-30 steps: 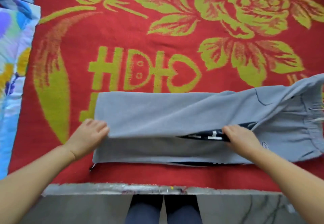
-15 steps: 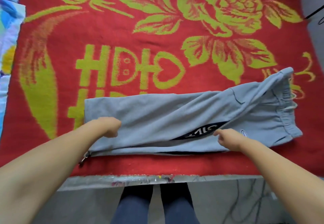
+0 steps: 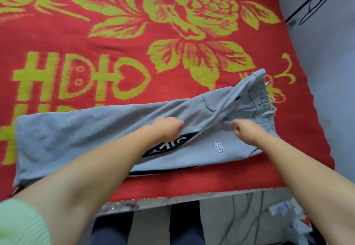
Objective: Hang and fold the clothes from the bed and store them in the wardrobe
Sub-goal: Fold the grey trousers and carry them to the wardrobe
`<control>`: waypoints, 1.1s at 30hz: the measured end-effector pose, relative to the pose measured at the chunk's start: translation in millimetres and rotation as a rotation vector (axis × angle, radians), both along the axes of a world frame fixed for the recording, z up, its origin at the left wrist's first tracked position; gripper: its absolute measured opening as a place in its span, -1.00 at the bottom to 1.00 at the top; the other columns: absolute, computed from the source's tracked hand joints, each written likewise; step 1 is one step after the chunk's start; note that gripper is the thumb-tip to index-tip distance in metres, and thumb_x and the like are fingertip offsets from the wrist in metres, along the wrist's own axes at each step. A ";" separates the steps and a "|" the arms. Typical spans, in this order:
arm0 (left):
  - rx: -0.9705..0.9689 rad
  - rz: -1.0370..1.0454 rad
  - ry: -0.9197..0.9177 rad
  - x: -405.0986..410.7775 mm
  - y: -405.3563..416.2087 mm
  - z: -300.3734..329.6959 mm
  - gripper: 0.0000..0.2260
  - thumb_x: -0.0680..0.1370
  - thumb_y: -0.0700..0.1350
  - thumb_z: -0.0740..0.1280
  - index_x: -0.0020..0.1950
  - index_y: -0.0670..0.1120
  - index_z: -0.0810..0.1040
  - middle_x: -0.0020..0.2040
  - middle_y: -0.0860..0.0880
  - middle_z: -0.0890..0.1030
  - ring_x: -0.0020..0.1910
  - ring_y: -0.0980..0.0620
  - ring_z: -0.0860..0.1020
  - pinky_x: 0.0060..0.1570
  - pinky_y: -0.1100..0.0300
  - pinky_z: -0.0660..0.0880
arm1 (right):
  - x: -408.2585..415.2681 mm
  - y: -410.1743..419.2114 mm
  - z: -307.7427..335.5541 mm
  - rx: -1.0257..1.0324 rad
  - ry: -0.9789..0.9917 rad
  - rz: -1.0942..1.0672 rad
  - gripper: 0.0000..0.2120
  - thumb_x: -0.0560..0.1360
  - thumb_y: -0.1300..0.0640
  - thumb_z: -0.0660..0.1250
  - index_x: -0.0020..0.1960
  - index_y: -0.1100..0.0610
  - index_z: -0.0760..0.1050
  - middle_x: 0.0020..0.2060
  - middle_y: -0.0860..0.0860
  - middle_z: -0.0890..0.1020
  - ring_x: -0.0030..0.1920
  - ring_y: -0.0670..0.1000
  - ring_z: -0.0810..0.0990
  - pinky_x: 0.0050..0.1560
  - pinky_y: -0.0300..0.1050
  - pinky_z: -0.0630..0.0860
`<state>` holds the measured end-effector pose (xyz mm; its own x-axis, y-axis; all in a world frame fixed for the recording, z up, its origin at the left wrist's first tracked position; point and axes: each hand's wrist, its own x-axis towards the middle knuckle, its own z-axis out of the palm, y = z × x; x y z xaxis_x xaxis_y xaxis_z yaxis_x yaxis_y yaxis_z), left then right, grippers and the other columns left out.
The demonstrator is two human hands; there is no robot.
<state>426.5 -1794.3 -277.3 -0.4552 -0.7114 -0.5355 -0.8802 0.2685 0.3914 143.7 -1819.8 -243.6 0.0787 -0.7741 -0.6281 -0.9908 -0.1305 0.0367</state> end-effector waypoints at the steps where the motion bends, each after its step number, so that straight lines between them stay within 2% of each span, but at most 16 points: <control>1: -0.017 0.027 0.015 -15.1 -4.0 -1.7 -0.84 0.60 -0.13 0.14 0.09 -0.11 0.46 0.09 -0.11 0.54 0.01 -0.13 0.51 -0.15 0.07 0.44 | -8.3 -11.2 -1.0 -0.040 -0.001 0.006 -0.67 0.59 0.22 0.13 0.32 0.16 0.45 0.22 0.18 0.55 0.23 0.20 0.51 0.16 0.05 0.46; 6: -0.095 0.249 0.033 -113.3 -19.9 -22.7 -0.61 0.60 0.06 0.23 0.37 -0.08 0.33 0.26 -0.14 0.41 0.26 -0.16 0.40 0.09 -0.04 0.42 | -61.7 -80.5 -4.2 -0.288 -0.024 0.100 -0.70 0.58 0.22 0.16 0.29 0.18 0.44 0.21 0.19 0.46 0.19 0.27 0.47 0.06 0.13 0.46; 8: -0.064 0.377 -0.037 -147.6 -26.1 -34.0 -0.51 0.58 0.07 0.28 0.42 -0.08 0.25 0.29 -0.14 0.37 0.30 -0.16 0.36 0.10 -0.06 0.42 | -79.3 -112.7 -7.6 -0.385 -0.022 0.202 -0.61 0.53 0.27 0.22 0.35 0.18 0.37 0.28 0.23 0.41 0.26 0.29 0.41 0.13 0.15 0.44; 9: -0.066 0.422 -0.077 -161.7 -28.7 -42.1 -0.51 0.57 0.04 0.30 0.42 -0.08 0.24 0.30 -0.14 0.37 0.30 -0.16 0.36 0.08 -0.06 0.42 | -87.0 -129.5 -10.9 -0.390 0.006 0.256 -0.51 0.52 0.30 0.23 0.43 0.15 0.29 0.38 0.23 0.32 0.37 0.28 0.32 0.27 0.17 0.37; 11: -0.145 0.445 -0.110 -173.9 -30.7 -56.2 -0.61 0.57 -0.13 0.27 0.38 -0.08 0.27 0.27 -0.13 0.41 0.25 -0.17 0.41 -0.02 -0.05 0.43 | -93.0 -155.2 -19.2 -0.337 0.118 0.357 -0.29 0.51 0.35 0.22 0.57 0.02 0.04 0.56 0.15 0.01 0.56 0.18 -0.05 0.48 0.24 0.02; 13: -0.227 0.437 -0.042 -174.4 -25.8 -65.7 -0.66 0.55 -0.24 0.20 0.31 -0.08 0.34 0.19 -0.12 0.47 0.13 -0.20 0.49 -0.19 -0.02 0.38 | -94.3 -168.5 -33.6 -0.292 0.221 0.462 -0.27 0.51 0.35 0.22 0.57 -0.01 0.01 0.58 0.10 -0.15 0.56 0.13 -0.27 0.47 0.32 -0.17; 15: -0.318 0.387 0.062 -169.8 -14.2 -67.2 -0.64 0.51 -0.27 0.20 0.30 -0.08 0.42 0.12 -0.12 0.52 -0.04 -0.23 0.55 -0.33 0.03 0.33 | -95.5 -171.1 -41.7 -0.306 0.220 0.500 -0.49 0.53 0.33 0.20 0.45 0.09 0.27 0.56 0.16 0.03 0.57 0.16 -0.13 0.45 0.36 -0.18; 17: -0.361 0.322 0.140 -164.3 -0.8 -59.7 -0.60 0.46 -0.30 0.26 0.29 -0.09 0.49 0.04 -0.14 0.57 -0.25 -0.27 0.57 -0.44 0.05 0.34 | -102.3 -166.7 -40.9 -0.382 0.127 0.475 -0.69 0.52 0.31 0.20 0.26 0.20 0.43 0.34 0.25 0.40 0.42 0.22 0.30 0.41 0.25 0.15; 18: -0.380 0.292 0.157 -161.2 6.6 -54.3 -0.57 0.44 -0.31 0.29 0.29 -0.07 0.49 0.00 -0.15 0.59 -0.32 -0.26 0.56 -0.49 0.07 0.34 | -107.3 -159.5 -37.3 -0.410 0.052 0.460 -0.75 0.50 0.29 0.22 0.17 0.22 0.45 0.19 0.25 0.52 0.26 0.24 0.46 0.20 0.12 0.34; 20: -0.421 0.224 0.165 -154.4 23.1 -44.5 -0.52 0.39 -0.31 0.33 0.26 0.01 0.39 -0.09 -0.12 0.61 -0.37 -0.19 0.56 -0.55 0.13 0.34 | -116.6 -129.7 -24.5 -0.374 -0.071 0.462 -0.82 0.45 0.24 0.29 0.05 0.19 0.46 -0.01 0.22 0.61 0.03 0.25 0.60 -0.16 -0.02 0.35; 23: -0.457 0.000 0.106 -149.9 57.1 -41.3 -0.58 0.36 -0.25 0.31 0.19 -0.01 0.36 -0.24 -0.07 0.56 -0.43 -0.09 0.55 -0.60 0.19 0.34 | -142.7 -61.2 -21.8 -0.151 0.042 0.598 -0.83 0.45 0.14 0.28 0.04 0.10 0.45 -0.06 0.12 0.65 -0.03 0.18 0.64 -0.22 -0.08 0.38; 25: -0.261 -0.083 0.040 -156.5 77.5 -51.0 -0.51 0.46 -0.24 0.29 0.36 -0.01 0.32 -0.02 -0.09 0.55 -0.19 -0.13 0.61 -0.35 0.06 0.46 | -166.9 -12.6 -31.6 0.026 0.141 0.676 -0.78 0.52 0.10 0.21 0.15 0.08 0.42 0.06 0.06 0.63 0.08 0.14 0.62 -0.13 -0.07 0.44; 27: -0.099 -0.091 -0.026 -168.1 89.7 -67.9 -0.41 0.54 -0.23 0.20 0.54 0.02 0.13 0.25 -0.09 0.44 0.11 -0.17 0.51 -0.02 0.00 0.43 | -188.6 14.8 -45.8 0.144 0.120 0.618 -0.65 0.54 0.01 0.23 0.30 0.05 0.35 0.21 0.02 0.54 0.24 0.09 0.52 0.09 -0.04 0.44; 28: -0.072 -0.072 -0.049 -174.2 92.0 -74.8 -0.39 0.55 -0.21 0.19 0.57 0.02 0.07 0.30 -0.08 0.39 0.19 -0.16 0.46 0.06 0.00 0.39 | -198.2 19.0 -52.8 0.190 0.070 0.534 -0.58 0.53 -0.05 0.26 0.34 0.03 0.34 0.24 -0.01 0.50 0.29 0.06 0.47 0.15 -0.04 0.40; 30: -0.153 0.019 -0.027 -178.2 94.7 -78.2 -0.39 0.52 -0.15 0.28 0.55 -0.03 0.17 0.26 -0.09 0.43 0.19 -0.15 0.45 0.06 0.02 0.38 | -207.6 15.2 -60.5 0.122 -0.113 0.306 -0.65 0.52 -0.04 0.29 0.28 0.02 0.44 0.17 -0.03 0.56 0.25 0.05 0.51 0.13 -0.04 0.39; 33: -0.373 0.102 -0.026 -172.3 102.5 -76.5 -0.40 0.25 -0.24 0.49 0.29 -0.15 0.53 0.02 -0.11 0.58 -0.07 -0.13 0.59 -0.09 0.11 0.44 | -225.0 -1.1 -69.0 -0.304 -0.369 -0.117 -0.76 0.50 0.17 0.35 0.15 0.19 0.53 0.06 0.16 0.60 0.14 0.21 0.54 0.10 0.07 0.43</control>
<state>254.2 -1691.8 -353.8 -0.3617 -0.9005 -0.2414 -0.9180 0.2989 0.2606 -81.3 -1821.0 -312.6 0.1555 -0.9349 -0.3190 -0.9520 -0.0557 -0.3008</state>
